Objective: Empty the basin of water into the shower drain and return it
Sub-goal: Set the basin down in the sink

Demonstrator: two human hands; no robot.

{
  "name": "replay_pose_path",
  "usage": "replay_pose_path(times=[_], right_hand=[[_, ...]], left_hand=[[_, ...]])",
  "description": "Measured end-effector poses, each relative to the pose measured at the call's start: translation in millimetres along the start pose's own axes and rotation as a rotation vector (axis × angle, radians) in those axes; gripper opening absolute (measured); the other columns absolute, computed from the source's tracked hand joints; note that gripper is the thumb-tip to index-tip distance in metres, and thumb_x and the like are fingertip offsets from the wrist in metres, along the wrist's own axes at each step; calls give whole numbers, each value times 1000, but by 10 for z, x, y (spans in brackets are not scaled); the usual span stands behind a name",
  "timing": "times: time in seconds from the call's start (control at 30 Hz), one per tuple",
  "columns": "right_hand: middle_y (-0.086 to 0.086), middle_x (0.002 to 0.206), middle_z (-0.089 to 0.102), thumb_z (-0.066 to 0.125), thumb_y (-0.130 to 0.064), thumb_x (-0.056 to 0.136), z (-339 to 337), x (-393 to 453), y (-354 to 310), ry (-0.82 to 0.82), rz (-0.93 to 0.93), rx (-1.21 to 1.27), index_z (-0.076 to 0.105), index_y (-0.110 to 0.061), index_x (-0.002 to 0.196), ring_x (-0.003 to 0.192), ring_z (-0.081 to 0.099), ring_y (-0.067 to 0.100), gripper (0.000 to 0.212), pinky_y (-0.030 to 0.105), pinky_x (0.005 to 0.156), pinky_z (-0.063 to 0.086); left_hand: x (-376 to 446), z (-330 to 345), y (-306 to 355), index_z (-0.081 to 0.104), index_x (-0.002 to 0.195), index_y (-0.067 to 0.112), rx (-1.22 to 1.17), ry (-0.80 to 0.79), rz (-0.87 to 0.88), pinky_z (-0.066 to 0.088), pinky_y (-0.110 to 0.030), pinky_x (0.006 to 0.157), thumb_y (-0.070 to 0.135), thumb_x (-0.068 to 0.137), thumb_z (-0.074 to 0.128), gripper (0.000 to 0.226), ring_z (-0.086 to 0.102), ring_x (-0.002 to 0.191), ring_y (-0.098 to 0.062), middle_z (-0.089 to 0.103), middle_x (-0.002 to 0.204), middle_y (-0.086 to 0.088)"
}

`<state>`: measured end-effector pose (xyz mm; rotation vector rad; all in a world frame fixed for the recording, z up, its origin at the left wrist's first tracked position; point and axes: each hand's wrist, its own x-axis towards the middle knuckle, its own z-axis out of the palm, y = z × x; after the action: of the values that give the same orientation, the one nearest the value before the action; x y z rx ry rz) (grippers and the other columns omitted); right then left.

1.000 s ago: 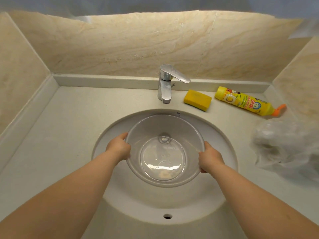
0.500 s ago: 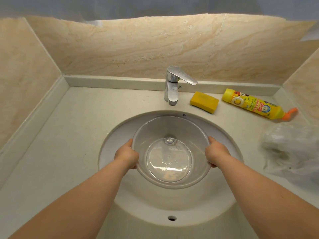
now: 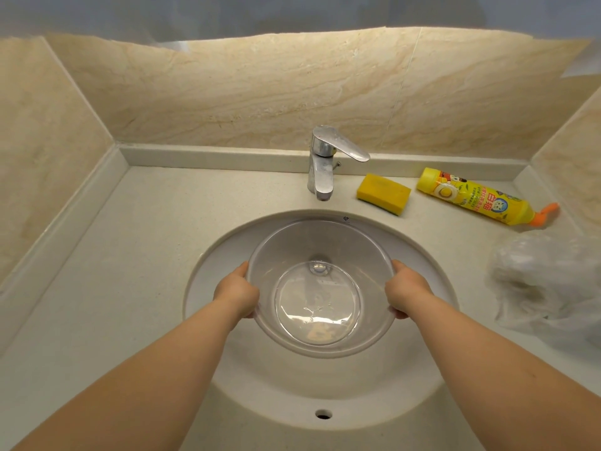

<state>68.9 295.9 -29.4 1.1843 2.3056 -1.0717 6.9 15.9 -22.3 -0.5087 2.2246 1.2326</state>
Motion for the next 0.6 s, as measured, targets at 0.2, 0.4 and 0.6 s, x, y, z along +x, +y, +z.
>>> replay_pose_path(times=[0.2, 0.4, 0.6], right_hand=[[13, 111, 56, 29, -1, 85, 22, -78, 16, 12, -10, -1, 41, -34, 140, 70, 55, 32, 66, 37, 64, 57], [15, 108, 55, 28, 1, 85, 18, -71, 24, 24, -5, -6, 43, -30, 138, 68, 53, 31, 64, 35, 61, 54], [15, 110, 54, 28, 0, 85, -30, -35, -11, 28, -13, -44, 40, -33, 141, 73, 57, 34, 66, 43, 70, 60]], left_hand=[[44, -34, 44, 51, 132, 36, 40, -14, 7, 60, -51, 80, -4, 86, 39, 63, 66, 98, -45, 58, 90, -4], [44, -18, 78, 47, 138, 36, 52, -6, 12, 60, -50, 82, -4, 87, 39, 65, 65, 99, -45, 59, 98, -7], [-29, 18, 15, 52, 130, 38, 64, 5, 34, 61, -49, 77, -3, 85, 39, 62, 66, 96, -43, 59, 90, -3]])
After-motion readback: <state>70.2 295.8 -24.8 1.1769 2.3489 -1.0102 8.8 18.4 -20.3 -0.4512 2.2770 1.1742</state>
